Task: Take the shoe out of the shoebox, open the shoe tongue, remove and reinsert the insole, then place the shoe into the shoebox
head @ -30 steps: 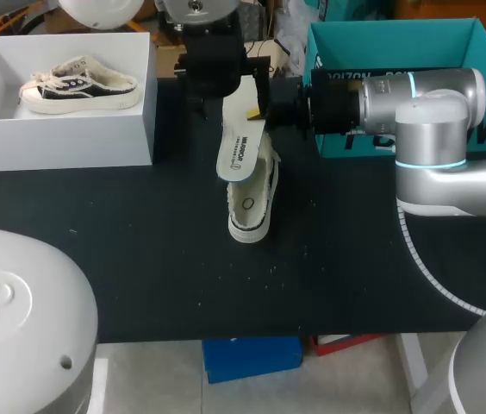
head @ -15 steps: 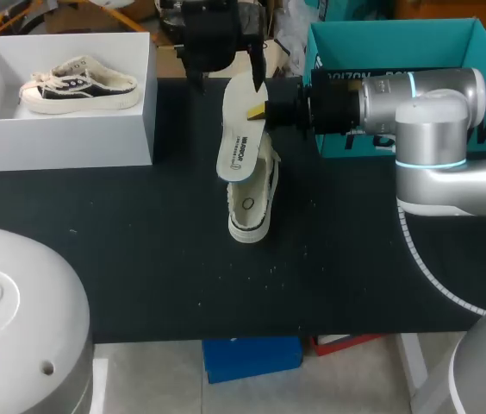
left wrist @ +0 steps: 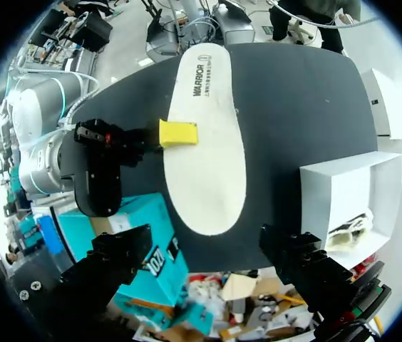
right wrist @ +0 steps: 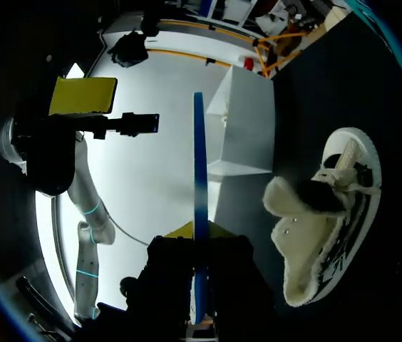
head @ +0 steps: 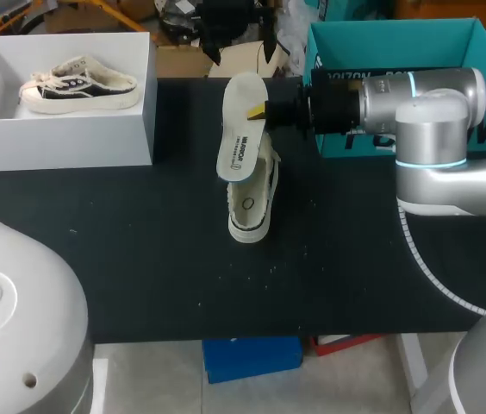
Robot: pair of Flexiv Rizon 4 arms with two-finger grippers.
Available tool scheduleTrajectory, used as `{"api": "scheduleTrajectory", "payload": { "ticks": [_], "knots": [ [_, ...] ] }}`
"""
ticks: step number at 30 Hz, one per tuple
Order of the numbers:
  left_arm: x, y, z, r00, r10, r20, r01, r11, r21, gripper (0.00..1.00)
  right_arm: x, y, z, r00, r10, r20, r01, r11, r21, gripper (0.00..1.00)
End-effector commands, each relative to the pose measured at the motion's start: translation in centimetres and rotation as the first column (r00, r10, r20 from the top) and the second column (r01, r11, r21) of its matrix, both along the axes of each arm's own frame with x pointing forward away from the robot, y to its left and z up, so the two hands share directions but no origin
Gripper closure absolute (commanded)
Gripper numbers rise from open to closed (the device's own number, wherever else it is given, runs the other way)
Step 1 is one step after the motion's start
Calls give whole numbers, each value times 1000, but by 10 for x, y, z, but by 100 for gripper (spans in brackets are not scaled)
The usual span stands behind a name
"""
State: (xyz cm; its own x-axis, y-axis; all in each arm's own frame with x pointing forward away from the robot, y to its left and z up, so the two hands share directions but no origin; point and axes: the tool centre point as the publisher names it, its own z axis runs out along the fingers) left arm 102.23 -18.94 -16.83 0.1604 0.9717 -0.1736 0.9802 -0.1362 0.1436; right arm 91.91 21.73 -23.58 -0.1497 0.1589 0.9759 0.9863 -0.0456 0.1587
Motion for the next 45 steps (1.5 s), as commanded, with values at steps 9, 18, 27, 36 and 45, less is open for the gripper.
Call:
{"api": "scheduleTrajectory", "payload": {
  "ticks": [9,18,27,36,45],
  "knots": [
    [27,-13,2,1000,-3,-22,3,1000,21,0,0,1,0,1000,-4,0,4,1000,0,100],
    [-2,-2,2,1000,19,-20,-19,1000,12,0,0,1,0,1000,-4,0,4,1000,0,100],
    [-66,16,-6,999,28,-31,-28,1000,-6,0,0,1,0,1000,-4,0,4,1000,0,100],
    [-119,30,-9,999,33,-31,-33,999,6,0,0,1,0,1000,-4,0,4,1000,0,100],
    [-156,36,-13,999,35,-28,-35,999,24,0,0,1,0,1000,-4,0,4,1000,0,100]
  ]
}}
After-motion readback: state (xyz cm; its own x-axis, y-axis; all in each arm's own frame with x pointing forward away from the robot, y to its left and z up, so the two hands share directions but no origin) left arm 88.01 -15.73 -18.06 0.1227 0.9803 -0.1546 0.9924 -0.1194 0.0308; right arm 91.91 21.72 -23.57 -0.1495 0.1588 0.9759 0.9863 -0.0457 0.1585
